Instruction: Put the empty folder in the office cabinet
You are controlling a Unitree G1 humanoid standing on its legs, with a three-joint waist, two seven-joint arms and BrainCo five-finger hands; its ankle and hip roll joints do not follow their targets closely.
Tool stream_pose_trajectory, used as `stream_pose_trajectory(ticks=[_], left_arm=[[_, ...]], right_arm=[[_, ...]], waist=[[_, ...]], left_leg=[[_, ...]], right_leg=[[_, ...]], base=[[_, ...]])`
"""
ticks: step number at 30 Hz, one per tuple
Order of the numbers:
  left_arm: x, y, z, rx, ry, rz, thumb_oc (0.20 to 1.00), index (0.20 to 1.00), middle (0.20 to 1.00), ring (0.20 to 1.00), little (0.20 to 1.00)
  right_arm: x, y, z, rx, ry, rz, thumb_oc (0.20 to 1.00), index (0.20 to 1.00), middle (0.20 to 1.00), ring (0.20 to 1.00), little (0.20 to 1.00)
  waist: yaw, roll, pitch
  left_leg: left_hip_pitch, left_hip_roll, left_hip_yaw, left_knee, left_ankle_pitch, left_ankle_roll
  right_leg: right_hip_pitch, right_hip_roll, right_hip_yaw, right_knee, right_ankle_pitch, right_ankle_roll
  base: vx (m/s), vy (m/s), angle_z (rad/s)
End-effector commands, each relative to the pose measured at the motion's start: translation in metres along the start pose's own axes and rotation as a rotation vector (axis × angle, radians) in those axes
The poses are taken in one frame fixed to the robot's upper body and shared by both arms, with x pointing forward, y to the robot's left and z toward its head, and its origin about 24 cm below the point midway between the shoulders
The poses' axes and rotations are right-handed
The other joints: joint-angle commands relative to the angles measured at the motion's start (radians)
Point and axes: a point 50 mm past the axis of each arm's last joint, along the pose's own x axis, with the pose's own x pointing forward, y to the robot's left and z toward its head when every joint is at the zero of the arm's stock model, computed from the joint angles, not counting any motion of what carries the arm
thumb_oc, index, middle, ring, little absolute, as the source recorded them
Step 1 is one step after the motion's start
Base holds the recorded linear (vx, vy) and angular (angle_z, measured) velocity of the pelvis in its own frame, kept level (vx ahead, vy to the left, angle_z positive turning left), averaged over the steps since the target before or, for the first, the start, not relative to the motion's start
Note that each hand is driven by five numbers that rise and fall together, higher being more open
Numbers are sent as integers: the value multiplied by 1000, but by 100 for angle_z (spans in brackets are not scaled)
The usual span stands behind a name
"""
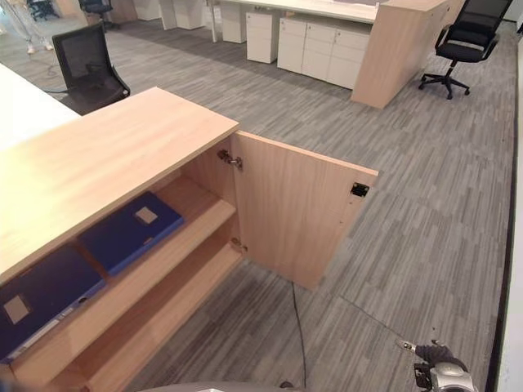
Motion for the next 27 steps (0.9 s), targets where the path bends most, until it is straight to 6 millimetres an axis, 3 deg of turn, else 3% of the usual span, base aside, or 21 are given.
stream_pose_trajectory(ticks=[1,2,3,7,9,15,21,24,27], left_arm=[[0,5,11,-72,-30,32,1000,1000,1000,1000,1000],[0,3,15,-84,-42,32,1000,1000,1000,1000,1000],[0,3,16,-84,-42,32,1000,1000,1000,1000,1000],[1,-6,16,-102,-41,16,1000,1000,1000,1000,1000],[1,-5,16,-112,-39,25,1000,1000,1000,1000,1000],[0,-7,-2,-119,8,21,1000,1000,1000,1000,1000],[0,-1,-2,-147,4,45,1000,1000,1000,1000,1000],[0,2,-5,-167,10,53,1000,1000,1000,1000,1000],[0,4,-3,-177,2,60,1000,1000,1000,1000,1000]], right_arm=[[0,-29,44,47,-142,-106,1000,1000,1000,1000,1000],[-1,-34,57,42,-184,-117,1000,1000,1000,1000,1000],[-1,-34,57,42,-184,-117,1000,1000,1000,1000,1000],[-5,-41,85,37,-277,-141,1000,1000,1000,1000,1000],[-10,-39,109,78,-357,-132,1000,1000,1000,1000,1000],[-21,-38,133,68,-485,-128,1000,1000,1000,1000,1000],[-27,-35,152,67,-554,-136,1000,1000,1000,1000,1000],[-37,-29,172,39,-641,-128,1000,1000,1000,1000,1000],[-44,-31,180,38,-691,-143,1000,1000,1000,1000,1000]], waist=[[28,-46,42],[37,-45,57],[36,-44,57],[61,-42,78],[71,-12,80],[67,10,46],[76,22,60],[80,25,70],[76,29,86]], left_leg=[[-5,67,-58,237,-150,7],[-30,47,-89,267,-145,13],[-31,47,-90,270,-146,13],[-157,-106,-246,253,-137,30],[-162,-149,-316,157,-107,33],[-97,-167,-311,75,-101,74],[-60,-176,-268,68,-119,106],[-36,-177,-227,57,-134,115],[-41,-165,-229,55,-136,109]], right_leg=[[-47,-6,34,37,-43,30],[-45,-6,36,39,-46,24],[-45,-5,35,39,-46,24],[-51,-8,33,28,-34,29],[-75,13,54,45,-39,32],[-79,-17,81,90,-62,48],[-122,-46,100,208,-81,73],[-151,-87,94,206,-38,97],[-210,-94,119,158,16,102]], base=[[-16,-79,-1],[-17,-27,-12],[-17,-13,-29],[-2,32,-6],[50,161,2],[108,172,-41],[42,116,-26],[23,41,-36],[-16,-65,-39]])
